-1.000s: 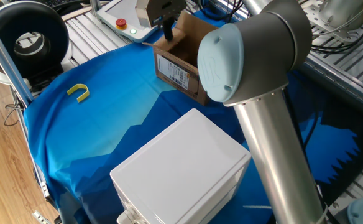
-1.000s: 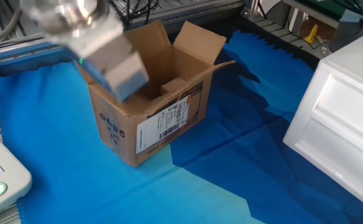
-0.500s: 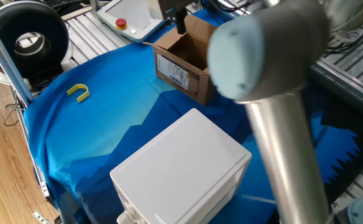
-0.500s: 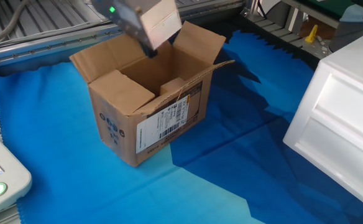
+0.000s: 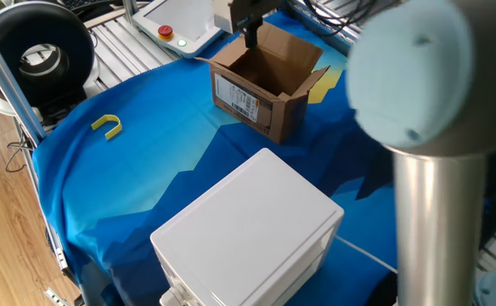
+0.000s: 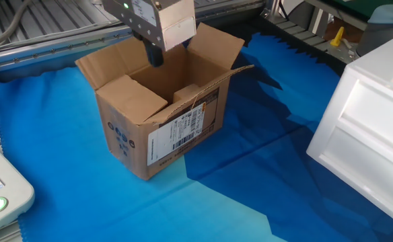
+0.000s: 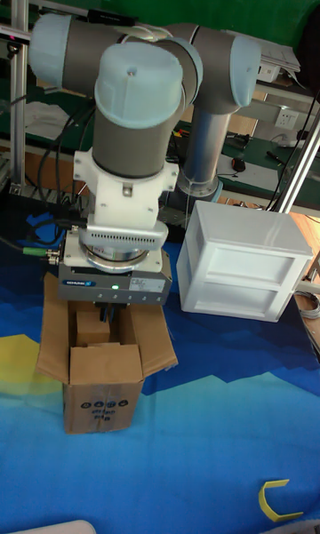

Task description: Cover the box

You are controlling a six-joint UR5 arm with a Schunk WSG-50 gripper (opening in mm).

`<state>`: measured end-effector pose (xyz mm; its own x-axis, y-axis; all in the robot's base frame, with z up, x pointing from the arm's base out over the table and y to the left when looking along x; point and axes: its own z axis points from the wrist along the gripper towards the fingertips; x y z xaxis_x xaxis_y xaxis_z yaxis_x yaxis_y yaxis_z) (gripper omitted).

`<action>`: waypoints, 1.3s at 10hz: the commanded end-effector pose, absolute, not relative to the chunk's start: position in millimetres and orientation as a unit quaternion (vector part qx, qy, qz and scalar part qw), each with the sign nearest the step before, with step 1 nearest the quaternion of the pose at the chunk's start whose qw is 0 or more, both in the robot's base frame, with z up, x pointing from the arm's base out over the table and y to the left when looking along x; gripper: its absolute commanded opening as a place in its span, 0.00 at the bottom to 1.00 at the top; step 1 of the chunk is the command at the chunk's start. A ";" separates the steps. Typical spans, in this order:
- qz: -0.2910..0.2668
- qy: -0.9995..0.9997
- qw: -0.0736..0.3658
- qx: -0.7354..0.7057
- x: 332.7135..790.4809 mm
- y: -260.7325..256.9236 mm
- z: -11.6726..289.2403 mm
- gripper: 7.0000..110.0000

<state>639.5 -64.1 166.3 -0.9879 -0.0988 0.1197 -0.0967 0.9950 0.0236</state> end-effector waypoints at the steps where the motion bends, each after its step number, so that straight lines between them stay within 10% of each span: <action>1: -0.006 -0.998 0.036 0.053 615.0 -68.7 170.9 0.00; 13: -0.033 -0.998 -0.041 0.025 644.3 -62.8 180.0 0.00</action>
<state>641.7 -64.4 178.2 -0.9940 -0.0824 -0.0723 -0.0862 0.9949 0.0519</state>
